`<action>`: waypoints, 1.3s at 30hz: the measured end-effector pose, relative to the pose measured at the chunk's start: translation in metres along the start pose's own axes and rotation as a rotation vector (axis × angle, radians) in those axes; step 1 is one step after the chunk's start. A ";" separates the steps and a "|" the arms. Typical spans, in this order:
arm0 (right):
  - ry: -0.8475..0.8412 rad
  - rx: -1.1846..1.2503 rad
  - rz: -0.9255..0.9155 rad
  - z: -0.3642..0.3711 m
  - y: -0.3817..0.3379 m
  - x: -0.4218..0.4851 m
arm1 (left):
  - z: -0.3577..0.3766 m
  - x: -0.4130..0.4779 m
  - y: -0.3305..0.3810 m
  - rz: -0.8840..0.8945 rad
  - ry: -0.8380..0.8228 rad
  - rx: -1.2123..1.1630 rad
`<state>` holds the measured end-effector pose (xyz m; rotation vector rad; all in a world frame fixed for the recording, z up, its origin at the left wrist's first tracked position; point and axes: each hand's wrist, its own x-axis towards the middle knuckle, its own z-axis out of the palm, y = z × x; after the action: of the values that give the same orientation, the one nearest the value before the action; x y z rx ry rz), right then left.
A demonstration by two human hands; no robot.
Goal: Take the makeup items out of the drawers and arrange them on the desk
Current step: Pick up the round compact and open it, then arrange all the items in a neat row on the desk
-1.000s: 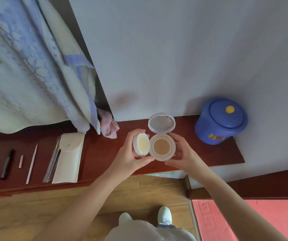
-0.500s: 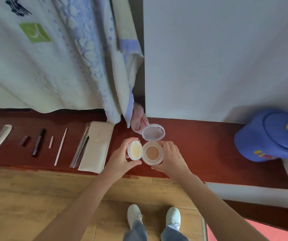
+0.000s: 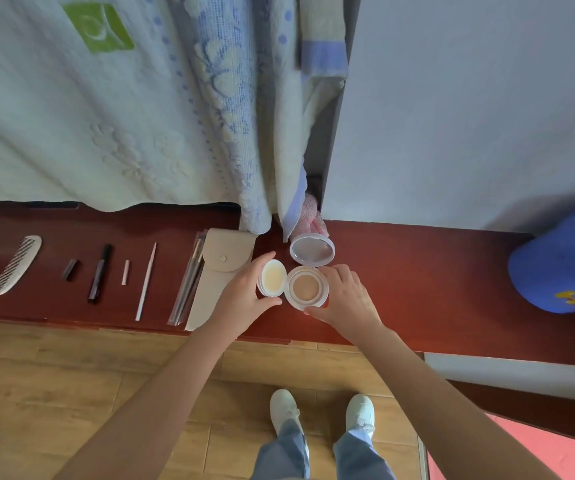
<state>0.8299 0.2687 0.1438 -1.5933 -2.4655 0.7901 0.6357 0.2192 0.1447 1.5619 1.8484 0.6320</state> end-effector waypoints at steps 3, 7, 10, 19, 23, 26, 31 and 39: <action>0.005 -0.026 0.008 0.000 -0.003 0.001 | -0.001 0.002 -0.005 0.052 0.066 0.183; 0.008 -0.043 0.023 -0.001 -0.006 -0.001 | -0.009 0.005 -0.005 0.064 0.096 0.398; -0.007 -0.048 0.046 -0.001 -0.010 -0.004 | -0.012 0.006 -0.002 0.096 0.064 0.515; 0.038 0.001 0.072 -0.012 -0.021 -0.026 | -0.035 -0.025 0.003 0.203 0.131 0.518; 0.080 -0.023 -0.007 -0.019 -0.035 -0.043 | -0.053 -0.058 0.010 0.160 0.241 0.474; 0.076 -0.064 -0.089 -0.028 -0.051 -0.052 | -0.061 -0.083 0.013 0.113 0.309 0.517; 0.028 -0.138 -0.274 -0.039 -0.100 -0.068 | -0.067 -0.130 0.024 -0.100 0.371 0.622; -0.027 -0.164 -0.581 -0.040 -0.178 -0.108 | -0.087 -0.229 0.040 -0.362 0.522 0.607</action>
<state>0.7461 0.1323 0.2826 -0.8090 -2.8432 0.5259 0.6227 0.0043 0.2687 1.4216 2.8366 0.3367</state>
